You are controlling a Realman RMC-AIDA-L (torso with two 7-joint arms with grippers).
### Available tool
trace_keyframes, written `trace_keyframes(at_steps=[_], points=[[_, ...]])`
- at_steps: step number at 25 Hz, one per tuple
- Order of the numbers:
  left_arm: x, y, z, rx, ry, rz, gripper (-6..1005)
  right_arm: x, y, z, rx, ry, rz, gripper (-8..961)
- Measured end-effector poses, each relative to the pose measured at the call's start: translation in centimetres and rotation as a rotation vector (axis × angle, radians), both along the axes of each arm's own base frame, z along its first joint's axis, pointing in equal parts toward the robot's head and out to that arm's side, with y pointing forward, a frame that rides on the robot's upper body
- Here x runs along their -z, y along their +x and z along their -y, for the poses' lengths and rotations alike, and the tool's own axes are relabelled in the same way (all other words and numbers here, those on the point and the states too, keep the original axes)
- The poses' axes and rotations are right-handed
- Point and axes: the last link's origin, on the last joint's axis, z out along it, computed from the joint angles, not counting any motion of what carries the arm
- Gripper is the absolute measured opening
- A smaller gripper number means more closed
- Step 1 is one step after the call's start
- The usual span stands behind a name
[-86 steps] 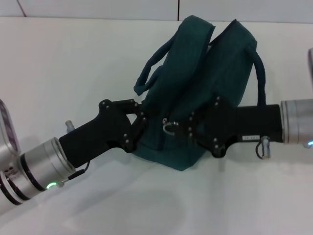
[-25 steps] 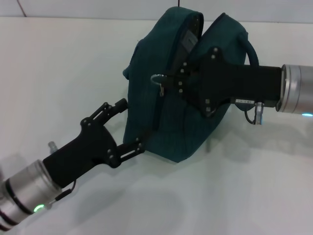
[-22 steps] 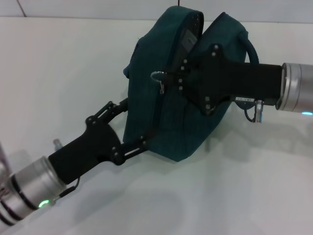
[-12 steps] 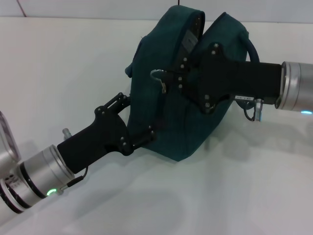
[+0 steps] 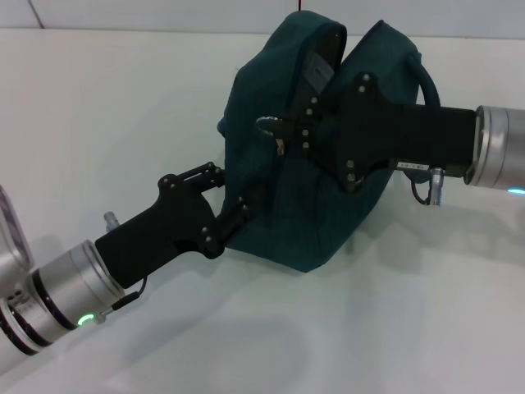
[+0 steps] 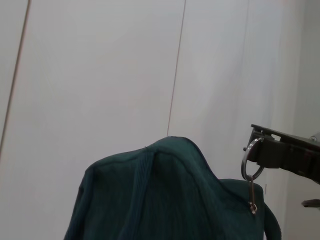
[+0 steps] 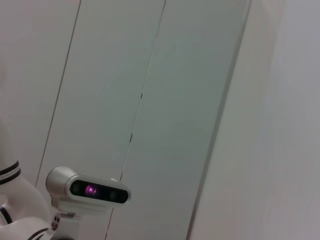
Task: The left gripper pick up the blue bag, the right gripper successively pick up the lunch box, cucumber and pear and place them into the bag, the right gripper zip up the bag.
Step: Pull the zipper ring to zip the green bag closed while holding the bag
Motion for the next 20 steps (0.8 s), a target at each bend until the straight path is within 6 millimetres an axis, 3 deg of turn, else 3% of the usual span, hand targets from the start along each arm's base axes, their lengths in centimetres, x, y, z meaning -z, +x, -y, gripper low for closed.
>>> trace_keyframes(at_steps=[10, 20], points=[[0.2, 0.0, 0.1, 0.046, 0.022, -0.046, 194, 0.0, 0.2, 0.0, 0.007, 0.003, -0.011, 11], [0.7, 0.0, 1.3, 0.146, 0.025, -0.121, 107, -0.7, 0.7, -0.5, 0.065, 0.030, -0.082, 11]])
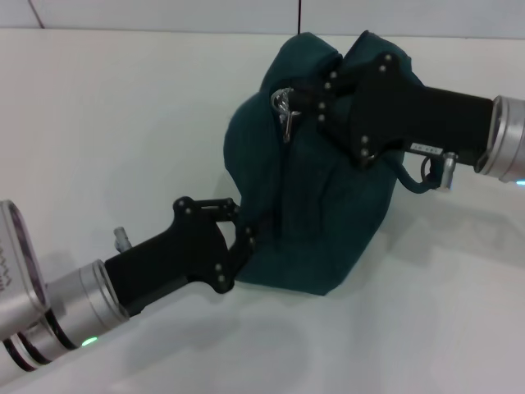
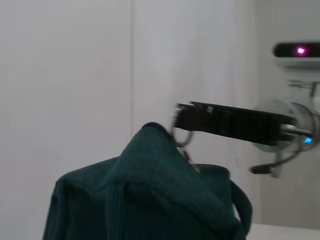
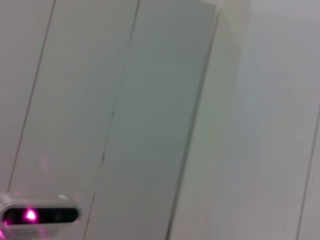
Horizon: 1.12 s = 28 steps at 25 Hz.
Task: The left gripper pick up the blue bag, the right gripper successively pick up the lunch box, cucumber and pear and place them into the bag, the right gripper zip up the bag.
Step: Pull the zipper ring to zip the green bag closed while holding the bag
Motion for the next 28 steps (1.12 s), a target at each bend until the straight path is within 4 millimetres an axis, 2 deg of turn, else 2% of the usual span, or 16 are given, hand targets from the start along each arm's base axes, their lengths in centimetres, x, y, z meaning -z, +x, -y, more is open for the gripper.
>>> trace_keyframes(at_steps=[7, 18, 28], points=[[0.3, 0.2, 0.5, 0.084, -0.025, -0.051, 98, -0.8, 0.6, -0.7, 0.048, 0.040, -0.054, 12], [-0.3, -0.1, 0.5, 0.097, -0.022, -0.056, 104, -1.9, 2.6, -1.4, 0.127, 0.099, -0.074, 13], [-1.2, 0.4, -0.2, -0.017, -0.022, 0.087, 114, -1.8, 2.4, -0.9, 0.069, 0.124, -0.074, 12]])
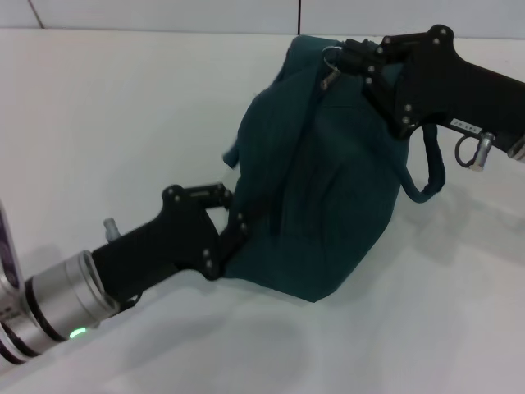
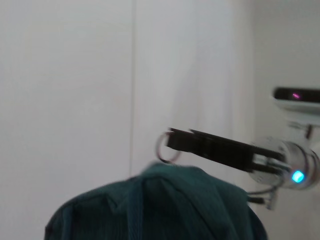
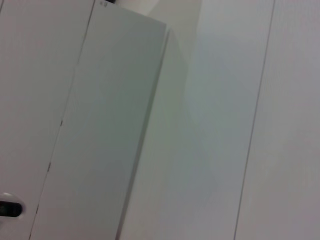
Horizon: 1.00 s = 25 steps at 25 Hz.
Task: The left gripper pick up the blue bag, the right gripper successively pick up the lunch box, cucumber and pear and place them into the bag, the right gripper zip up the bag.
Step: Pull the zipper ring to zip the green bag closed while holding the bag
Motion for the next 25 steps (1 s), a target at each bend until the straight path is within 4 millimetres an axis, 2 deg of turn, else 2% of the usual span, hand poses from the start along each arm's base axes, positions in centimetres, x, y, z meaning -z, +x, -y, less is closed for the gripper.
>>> trace_keyframes(at_steps=[2, 11, 17, 22, 25], points=[[-0.2, 0.1, -0.2, -0.021, 0.002, 0.029, 116, 0.0, -0.1, 0.0, -0.010, 0.005, 0.002, 12], [-0.9, 0.7, -0.7, -0.051, -0.047, 0.120, 323, 0.4, -0.6, 0.2, -0.058, 0.024, 0.025, 11], [-0.9, 1.8, -2.1, -0.057, -0.098, 0.162, 564, 0.6, -1.0, 0.2, -0.085, 0.035, 0.034, 11], [-1.2, 1.9, -3.1, -0.116, -0.110, 0.212, 762, 1.0, -1.2, 0.3, -0.100, 0.028, 0.040, 12], [-1.5, 1.8, -3.5, -0.134, -0.092, 0.223, 821, 1.3, -1.4, 0.6, -0.111, 0.018, 0.032, 12]])
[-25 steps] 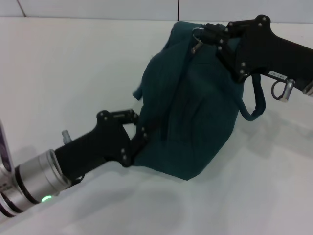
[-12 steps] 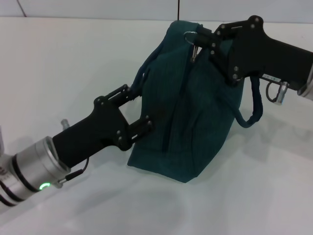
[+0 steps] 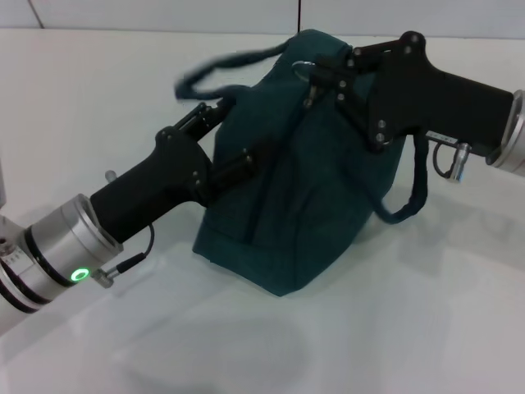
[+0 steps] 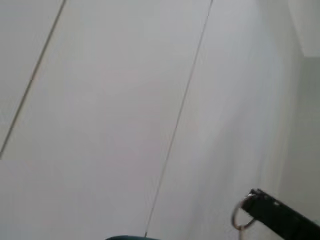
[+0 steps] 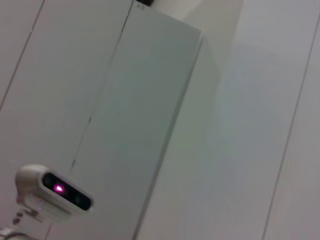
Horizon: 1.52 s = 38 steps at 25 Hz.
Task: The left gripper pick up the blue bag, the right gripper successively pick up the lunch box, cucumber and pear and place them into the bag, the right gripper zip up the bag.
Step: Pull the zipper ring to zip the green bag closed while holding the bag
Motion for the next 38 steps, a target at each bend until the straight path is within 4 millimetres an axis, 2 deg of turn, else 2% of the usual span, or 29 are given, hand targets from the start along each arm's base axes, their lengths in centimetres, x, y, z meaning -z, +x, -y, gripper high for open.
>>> trace_keyframes(at_steps=[2, 10, 19, 27, 38], points=[[0.0, -0.1, 0.0, -0.004, -0.002, -0.005, 860, 0.1, -0.1, 0.2, -0.004, -0.009, -0.004, 12], [0.2, -0.2, 0.0, 0.009, 0.020, -0.042, 697, 0.2, 0.3, 0.3, 0.009, -0.019, -0.013, 12], [0.3, -0.9, 0.9, 0.028, 0.067, -0.096, 342, 0.1, 1.0, 0.0, 0.061, -0.023, -0.050, 12], [0.6, -0.6, 2.4, 0.157, 0.089, -0.152, 59, 0.0, 2.0, -0.1, 0.112, -0.035, -0.071, 11], [0.6, -0.6, 2.5, 0.170, 0.116, -0.170, 60, -0.2, 2.2, 0.3, 0.112, -0.041, -0.101, 11]])
